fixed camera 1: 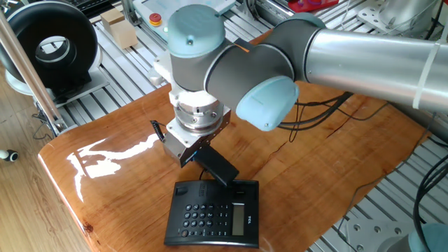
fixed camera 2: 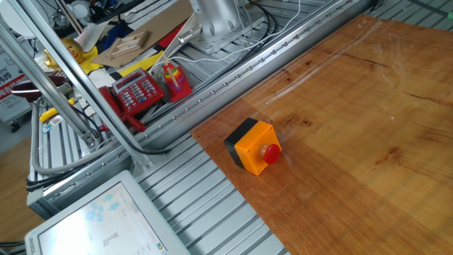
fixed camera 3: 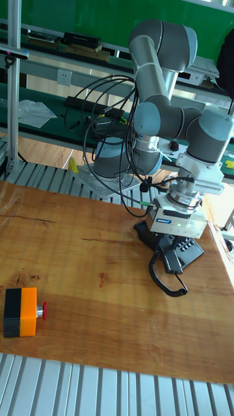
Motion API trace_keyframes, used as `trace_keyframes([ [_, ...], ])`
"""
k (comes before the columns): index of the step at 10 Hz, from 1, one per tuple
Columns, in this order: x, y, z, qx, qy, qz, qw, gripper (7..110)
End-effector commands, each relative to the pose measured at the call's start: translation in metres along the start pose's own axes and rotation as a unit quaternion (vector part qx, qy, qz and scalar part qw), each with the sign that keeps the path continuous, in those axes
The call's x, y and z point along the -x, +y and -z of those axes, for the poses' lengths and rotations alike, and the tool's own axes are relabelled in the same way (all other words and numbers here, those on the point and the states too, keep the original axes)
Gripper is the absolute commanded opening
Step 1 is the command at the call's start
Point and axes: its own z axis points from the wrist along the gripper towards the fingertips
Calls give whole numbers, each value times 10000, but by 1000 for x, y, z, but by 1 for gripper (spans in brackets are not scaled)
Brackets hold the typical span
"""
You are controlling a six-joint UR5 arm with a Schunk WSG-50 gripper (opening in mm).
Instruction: Place the handset of the telephone on the corresponding phone cradle
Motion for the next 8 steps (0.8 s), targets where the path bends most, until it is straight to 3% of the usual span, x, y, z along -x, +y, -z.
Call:
trace_keyframes([
  [1,-33,11,10,483,760,752,9931,7],
  [2,-42,19,12,689,903,1173,9866,7],
  [4,-48,31,13,858,817,1949,9736,7],
  [8,-58,14,9,398,919,2329,9673,7],
])
